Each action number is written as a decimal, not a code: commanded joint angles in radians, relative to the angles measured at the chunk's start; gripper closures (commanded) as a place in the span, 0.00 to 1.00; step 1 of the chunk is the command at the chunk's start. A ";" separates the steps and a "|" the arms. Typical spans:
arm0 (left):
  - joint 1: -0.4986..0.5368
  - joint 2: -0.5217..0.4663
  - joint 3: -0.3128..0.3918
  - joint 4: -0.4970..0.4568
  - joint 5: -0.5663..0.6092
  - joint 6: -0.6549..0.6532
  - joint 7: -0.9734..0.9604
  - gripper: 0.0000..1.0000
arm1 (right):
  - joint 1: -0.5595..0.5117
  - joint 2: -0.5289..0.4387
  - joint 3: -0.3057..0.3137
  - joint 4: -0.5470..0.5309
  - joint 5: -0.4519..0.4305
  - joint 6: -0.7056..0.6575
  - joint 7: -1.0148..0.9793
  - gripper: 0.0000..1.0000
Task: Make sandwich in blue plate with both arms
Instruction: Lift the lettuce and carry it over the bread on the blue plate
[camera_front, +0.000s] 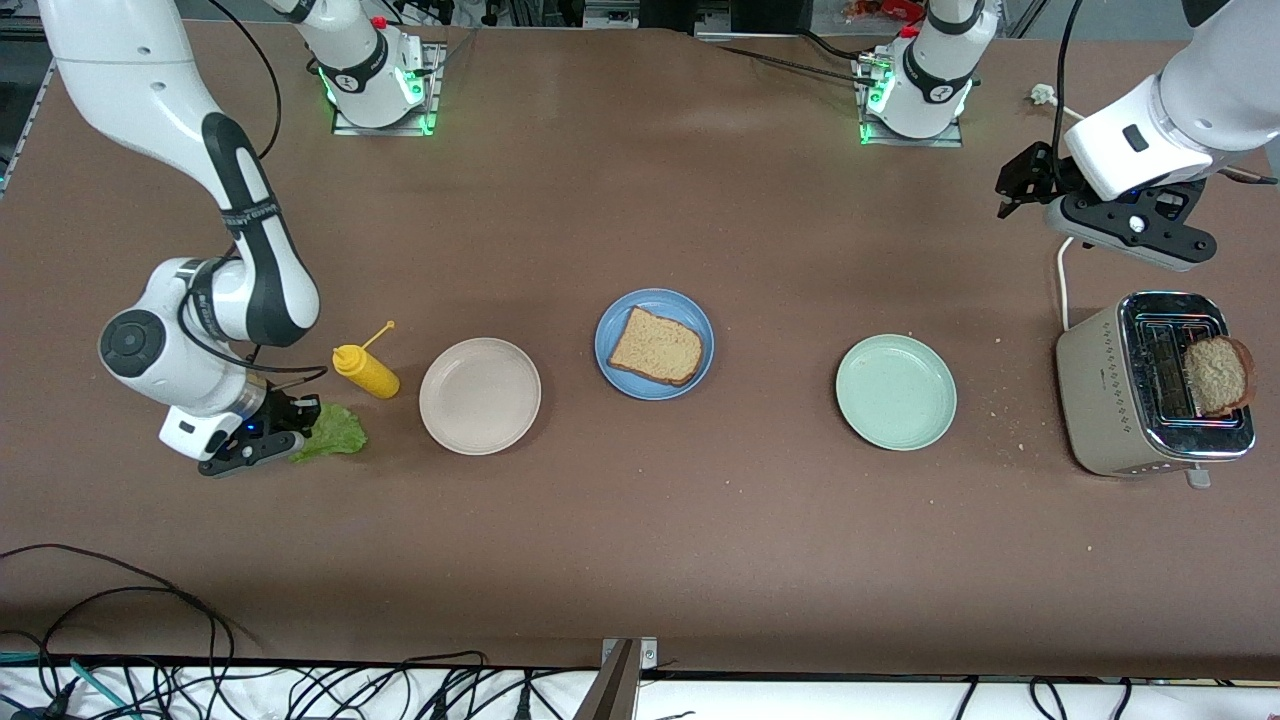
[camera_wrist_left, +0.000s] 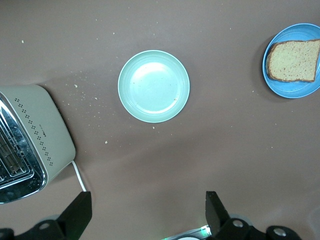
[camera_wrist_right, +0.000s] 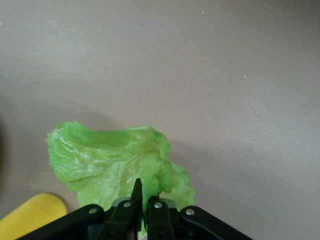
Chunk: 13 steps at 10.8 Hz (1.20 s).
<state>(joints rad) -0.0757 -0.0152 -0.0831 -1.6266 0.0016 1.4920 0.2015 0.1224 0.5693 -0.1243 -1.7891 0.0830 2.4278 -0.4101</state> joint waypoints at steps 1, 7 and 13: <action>-0.009 0.009 0.006 0.024 0.011 -0.024 -0.008 0.00 | -0.017 -0.095 0.020 -0.010 0.023 -0.100 -0.032 1.00; -0.006 0.009 0.006 0.024 0.011 -0.029 -0.007 0.00 | -0.015 -0.314 0.023 0.002 0.095 -0.412 -0.026 1.00; -0.003 0.009 0.006 0.024 0.011 -0.032 -0.007 0.00 | 0.277 -0.362 -0.072 0.069 0.092 -0.526 0.310 1.00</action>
<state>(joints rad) -0.0758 -0.0126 -0.0784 -1.6254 0.0016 1.4828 0.2015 0.2306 0.2077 -0.1250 -1.7629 0.1645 1.9406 -0.2684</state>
